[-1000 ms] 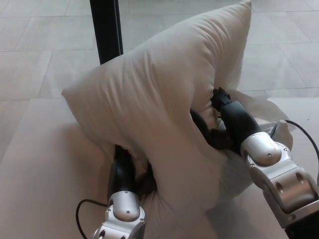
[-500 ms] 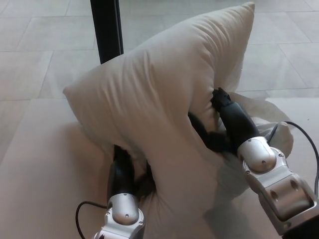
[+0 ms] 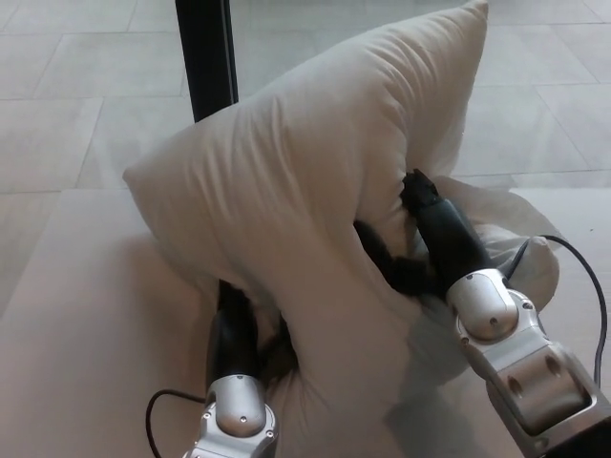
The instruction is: The robot uses its left hand to press on the left side of the pillow kept in the middle of the desk and uses its right hand to lift up and the right side of the pillow and turn it over
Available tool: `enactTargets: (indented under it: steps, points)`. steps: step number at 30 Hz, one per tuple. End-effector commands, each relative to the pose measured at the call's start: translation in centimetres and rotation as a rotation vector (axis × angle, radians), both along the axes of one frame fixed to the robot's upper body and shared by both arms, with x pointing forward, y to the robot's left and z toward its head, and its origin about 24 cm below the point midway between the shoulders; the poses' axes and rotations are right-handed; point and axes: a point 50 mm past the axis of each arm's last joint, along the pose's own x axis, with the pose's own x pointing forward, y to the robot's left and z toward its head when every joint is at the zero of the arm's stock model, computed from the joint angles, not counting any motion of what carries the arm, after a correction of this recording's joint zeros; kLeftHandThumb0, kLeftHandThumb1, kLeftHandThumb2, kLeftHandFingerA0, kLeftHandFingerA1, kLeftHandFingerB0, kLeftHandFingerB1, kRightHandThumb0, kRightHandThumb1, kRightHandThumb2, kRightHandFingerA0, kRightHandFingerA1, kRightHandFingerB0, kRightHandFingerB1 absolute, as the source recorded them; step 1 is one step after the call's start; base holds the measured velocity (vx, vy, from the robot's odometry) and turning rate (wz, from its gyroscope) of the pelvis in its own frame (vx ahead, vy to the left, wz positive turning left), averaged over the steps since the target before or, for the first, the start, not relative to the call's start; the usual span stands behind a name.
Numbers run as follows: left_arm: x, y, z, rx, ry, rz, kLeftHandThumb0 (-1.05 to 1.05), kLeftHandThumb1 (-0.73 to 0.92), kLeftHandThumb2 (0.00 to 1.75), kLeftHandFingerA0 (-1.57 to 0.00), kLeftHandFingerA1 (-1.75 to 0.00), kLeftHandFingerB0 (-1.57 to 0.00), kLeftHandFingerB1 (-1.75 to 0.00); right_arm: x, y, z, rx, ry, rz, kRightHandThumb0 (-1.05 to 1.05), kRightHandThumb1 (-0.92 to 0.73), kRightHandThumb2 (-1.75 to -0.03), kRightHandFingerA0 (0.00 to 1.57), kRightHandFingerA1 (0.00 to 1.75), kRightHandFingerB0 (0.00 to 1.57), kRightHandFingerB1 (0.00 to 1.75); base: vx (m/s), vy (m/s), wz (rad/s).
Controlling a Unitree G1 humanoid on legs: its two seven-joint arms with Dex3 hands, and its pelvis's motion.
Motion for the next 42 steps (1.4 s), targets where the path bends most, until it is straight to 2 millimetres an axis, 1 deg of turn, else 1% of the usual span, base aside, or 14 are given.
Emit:
enactTargets:
  steps: [1, 2, 4, 6, 8, 9, 10, 11, 12, 23, 27, 33, 41, 42]
  points:
    - [-8.0, -14.7, -2.2, -0.404, 0.401, -0.562, -0.91, 0.54, 0.95, -0.52, -0.73, 0.00, -0.09, -8.0, 11.0, -4.8, 0.516, 0.629, 0.603, -0.72, -0.42, -0.81, 1.15, 1.22, 0.26, 0.52, 0.00, 0.000, 0.00]
    - [-7.5, -14.2, -1.7, -0.377, 0.362, -0.560, -0.78, 0.65, 0.60, -0.55, -0.66, 0.00, -0.03, -7.2, 10.0, -4.0, 0.564, 0.598, 0.571, -0.68, -0.57, -0.57, 0.64, 0.79, 0.26, 0.43, 0.00, 0.000, 0.00]
    - [-6.5, -12.1, -1.1, -0.328, 0.268, -0.573, -0.78, 0.67, 0.60, -0.54, -0.64, 0.00, 0.00, -5.8, 7.6, -2.2, 0.656, 0.485, 0.498, -0.76, -0.56, -0.57, 0.47, 0.53, 0.25, 0.38, 0.00, 0.000, 0.00]
    - [-5.4, -10.3, -1.1, -0.250, 0.209, -0.621, -0.93, 0.64, 1.00, -0.34, -0.67, 0.00, -0.06, -4.7, 5.5, -1.0, 0.743, 0.455, 0.422, -0.69, -0.55, -0.57, 0.49, 0.44, 0.23, 0.35, 0.00, 0.000, 0.00]
    - [-4.6, -8.7, -1.3, -0.227, 0.189, -0.588, -0.81, 0.71, 1.02, -0.31, -0.71, 0.00, -0.10, -3.7, 3.0, 0.5, 0.770, 0.369, 0.380, -0.72, -0.59, -0.58, 0.42, 0.49, 0.20, 0.32, 0.00, 0.000, 0.00]
    - [-4.2, -8.2, -1.3, -0.240, 0.225, -0.527, -0.50, 0.89, 0.67, -0.47, -1.30, -0.11, -0.50, -3.4, 2.1, 1.0, 0.766, 0.331, 0.367, -0.86, -0.53, -0.86, 0.37, 0.56, 0.15, 0.42, 0.00, 0.000, 0.00]
    - [-3.9, -7.7, -1.4, -0.282, 0.267, -0.443, -0.50, 0.89, 0.67, -0.47, -1.30, -0.11, -0.50, -3.2, 1.4, 1.5, 0.762, 0.297, 0.360, -0.86, -0.53, -0.86, 0.37, 0.56, 0.15, 0.42, 0.00, 0.000, 0.00]
    - [-3.8, -6.2, -1.2, -0.455, 0.246, -0.416, -0.56, 0.79, 0.65, -0.35, -0.95, 0.00, 0.00, -2.6, -1.3, 2.6, 0.742, 0.236, 0.324, -0.77, -0.63, -0.60, 0.31, 0.48, 0.17, 0.30, 0.00, 0.000, 0.00]
    - [-3.6, -5.0, -1.0, -0.495, 0.239, -0.383, -0.72, 0.67, 0.60, -0.40, -0.78, 0.00, 0.00, -2.4, -2.7, 3.2, 0.743, 0.210, 0.297, -0.78, -0.52, -0.89, 0.31, 0.56, 0.09, 0.42, 0.00, 0.000, 0.00]
    - [-2.0, 5.2, 3.3, -0.484, 0.054, -0.233, -0.86, 0.57, 0.92, -0.30, -0.64, 0.00, -0.06, -3.0, -14.2, 3.1, 0.852, 0.148, -0.009, -0.74, -0.50, -0.86, 0.24, 0.53, 0.14, 0.42, 0.00, 0.000, 0.00]
    - [-4.1, 14.2, 3.9, -0.358, 0.030, -0.112, -0.70, 0.71, 0.61, -0.29, -0.53, 0.00, -0.02, -5.8, -22.0, 3.6, 0.830, 0.099, -0.149, -0.69, -0.67, -0.60, 0.22, 0.46, 0.17, 0.28, 0.00, 0.000, 0.00]
    - [-6.9, 22.4, 4.2, -0.372, 0.030, 0.092, -0.77, 0.50, 0.91, -0.21, -0.57, 0.00, -0.15, -9.8, -28.9, 4.1, 0.697, 0.069, -0.393, -0.74, -0.52, -0.86, 0.25, 0.51, 0.17, 0.41, 0.00, 0.000, 0.00]
    - [-11.9, 30.3, 5.2, -0.390, -0.006, 0.393, -0.91, 0.50, 0.86, -0.43, -0.54, -0.07, -0.54, -16.5, -36.2, 4.8, 0.629, -0.039, -0.570, -0.78, -0.41, -0.83, 0.39, 0.58, 0.31, 0.47, 0.00, 0.000, 0.00]
    - [-12.7, 31.2, 5.4, -0.399, -0.008, 0.431, -0.83, 0.56, 0.57, -0.50, -0.47, -0.01, -0.61, -17.5, -37.1, 4.8, 0.650, -0.072, -0.597, -0.77, -0.50, -0.56, 0.48, 0.56, 0.40, 0.41, 0.00, 0.000, 0.00]
